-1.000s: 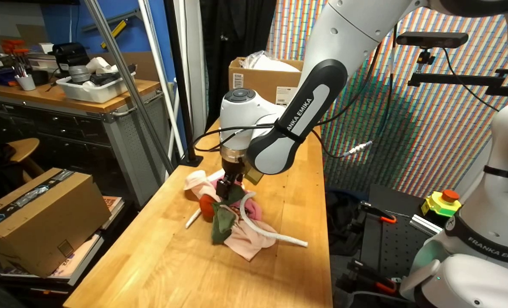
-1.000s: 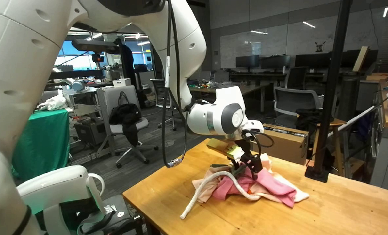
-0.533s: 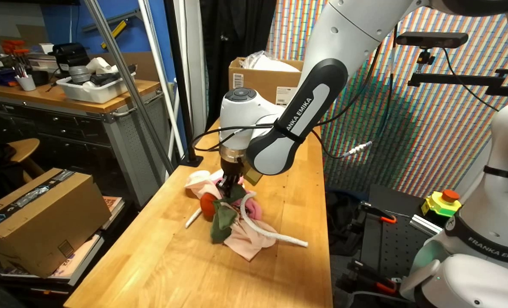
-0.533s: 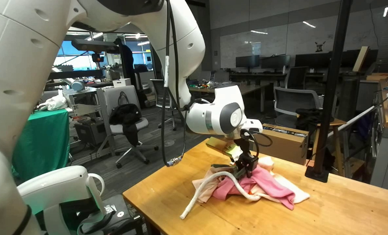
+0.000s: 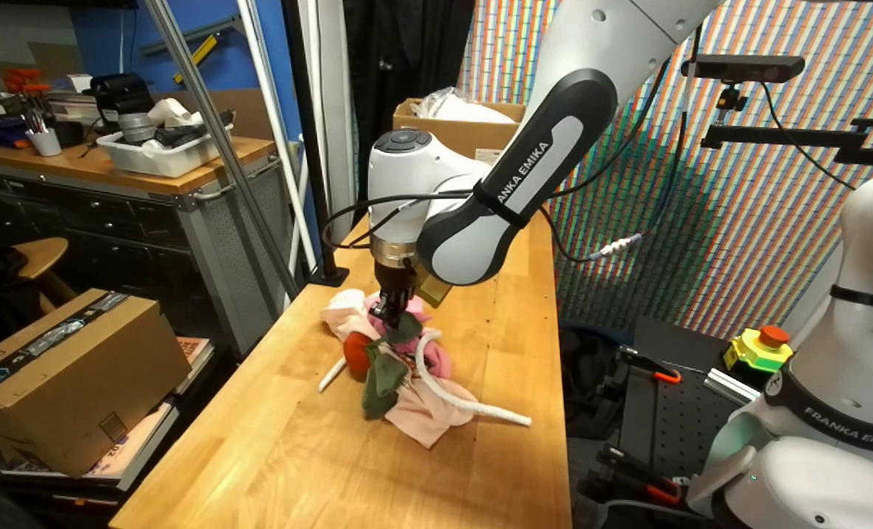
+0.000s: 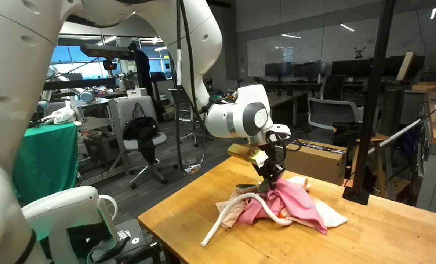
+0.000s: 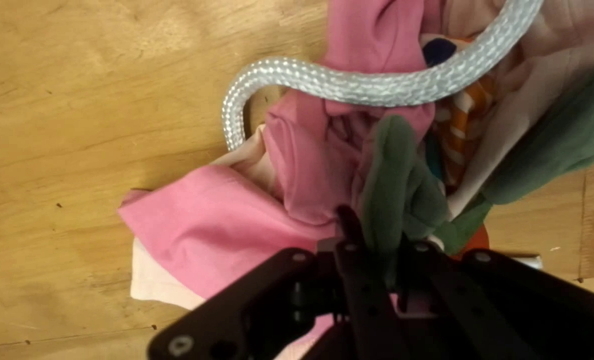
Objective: Spread the pile on the table
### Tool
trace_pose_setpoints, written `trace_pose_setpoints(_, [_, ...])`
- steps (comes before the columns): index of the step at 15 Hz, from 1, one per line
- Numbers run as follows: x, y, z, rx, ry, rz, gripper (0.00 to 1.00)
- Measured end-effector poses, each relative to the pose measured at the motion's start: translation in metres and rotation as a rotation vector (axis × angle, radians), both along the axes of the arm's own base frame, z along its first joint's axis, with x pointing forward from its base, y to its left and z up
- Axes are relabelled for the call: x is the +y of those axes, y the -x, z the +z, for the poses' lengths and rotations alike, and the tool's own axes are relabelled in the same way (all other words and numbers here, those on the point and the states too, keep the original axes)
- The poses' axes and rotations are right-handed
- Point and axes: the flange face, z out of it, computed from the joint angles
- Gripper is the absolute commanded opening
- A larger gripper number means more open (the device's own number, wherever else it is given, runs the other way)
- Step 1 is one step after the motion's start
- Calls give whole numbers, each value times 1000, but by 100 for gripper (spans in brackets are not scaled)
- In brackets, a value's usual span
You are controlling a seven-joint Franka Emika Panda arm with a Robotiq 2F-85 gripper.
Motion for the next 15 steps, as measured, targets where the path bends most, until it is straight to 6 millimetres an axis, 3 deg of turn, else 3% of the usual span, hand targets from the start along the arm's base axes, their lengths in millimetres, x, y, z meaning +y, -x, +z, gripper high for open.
trace_pose_setpoints(8, [3,6,61,-49,81,-3,3])
trace_pose_setpoints(15, [0,19,132,-192,189,-39,3])
